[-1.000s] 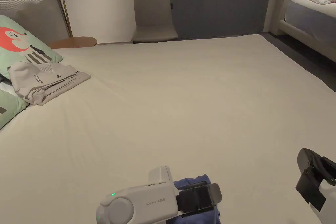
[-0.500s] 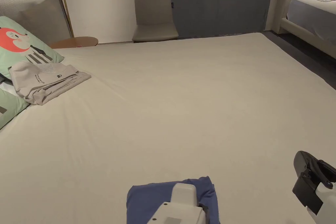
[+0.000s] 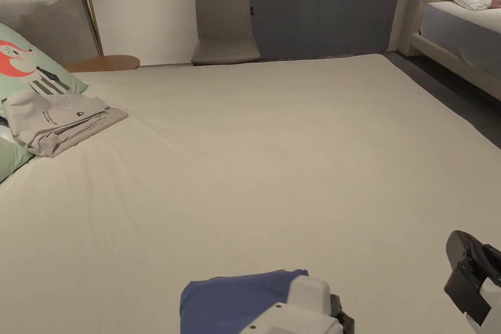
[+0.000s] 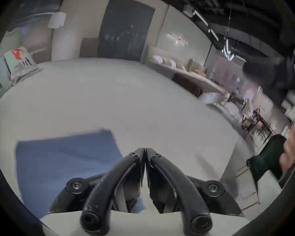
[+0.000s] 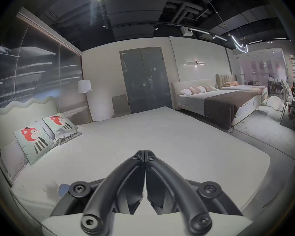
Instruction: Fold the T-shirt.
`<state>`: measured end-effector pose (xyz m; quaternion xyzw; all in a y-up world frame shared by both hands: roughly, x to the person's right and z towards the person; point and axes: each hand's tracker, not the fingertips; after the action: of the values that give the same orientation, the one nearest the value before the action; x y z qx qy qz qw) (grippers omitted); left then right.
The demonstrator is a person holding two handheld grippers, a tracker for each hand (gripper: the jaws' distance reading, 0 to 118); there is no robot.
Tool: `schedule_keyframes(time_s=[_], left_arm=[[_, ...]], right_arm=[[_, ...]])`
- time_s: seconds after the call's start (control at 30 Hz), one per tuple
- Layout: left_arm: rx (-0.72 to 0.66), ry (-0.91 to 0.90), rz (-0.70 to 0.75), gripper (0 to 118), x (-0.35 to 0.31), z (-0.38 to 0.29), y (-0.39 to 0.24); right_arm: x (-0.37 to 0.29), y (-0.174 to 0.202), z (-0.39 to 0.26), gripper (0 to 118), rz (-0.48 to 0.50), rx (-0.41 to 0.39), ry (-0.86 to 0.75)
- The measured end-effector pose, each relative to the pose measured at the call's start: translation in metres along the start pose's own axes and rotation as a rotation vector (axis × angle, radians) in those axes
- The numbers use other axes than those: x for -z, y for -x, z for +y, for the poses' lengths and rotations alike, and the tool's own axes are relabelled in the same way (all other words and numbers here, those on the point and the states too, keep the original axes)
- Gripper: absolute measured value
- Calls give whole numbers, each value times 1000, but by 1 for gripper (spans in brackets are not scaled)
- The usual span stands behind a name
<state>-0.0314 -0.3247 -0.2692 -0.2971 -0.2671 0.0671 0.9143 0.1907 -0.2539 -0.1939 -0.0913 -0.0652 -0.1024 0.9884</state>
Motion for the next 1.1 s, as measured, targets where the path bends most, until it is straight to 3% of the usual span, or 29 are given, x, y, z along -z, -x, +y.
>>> schedule_keyframes(time_s=[0.13, 0.37, 0.57, 0.63, 0.67, 0.7, 0.73, 0.77, 0.8, 0.83, 1.03, 1.07, 1.1], left_arm=[[-70, -149, 96, 0, -50, 22, 51], [-245, -218, 269, 0, -115, 14, 144], [-444, -160, 160, 0, -131, -14, 194], [-510, -127, 103, 1, -127, -21, 210], [-534, -104, 57, 6, -125, -24, 218], [-569, -72, 9, 20, -120, -26, 228], [-599, -33, -42, 46, -115, -28, 238], [-637, 29, -101, 82, -105, -29, 249], [-666, 79, -158, 103, -95, -31, 259], [-698, 109, -202, 112, -86, -34, 265], [-789, 217, -345, 106, -36, -43, 271], [-789, 207, -350, 96, -30, -44, 271], [-789, 207, -364, 78, -27, -42, 271]], right_arm=[[15, 24, -8, 1, 83, -18, 52], [70, 84, -74, 1, 286, -65, 401], [110, 105, -122, 1, 313, -98, 697], [117, 107, -121, 0, 295, -114, 688], [122, 107, -116, 0, 303, -109, 715], [127, 105, -111, 0, 303, -102, 747], [131, 105, -108, 0, 306, -102, 776], [136, 105, -106, 0, 317, -116, 804], [140, 105, -105, 0, 321, -122, 804], [142, 105, -105, 0, 327, -125, 822], [151, 100, -103, 0, 341, -89, 858], [151, 98, -102, 0, 345, -75, 861], [151, 97, -103, 0, 346, -65, 862]])
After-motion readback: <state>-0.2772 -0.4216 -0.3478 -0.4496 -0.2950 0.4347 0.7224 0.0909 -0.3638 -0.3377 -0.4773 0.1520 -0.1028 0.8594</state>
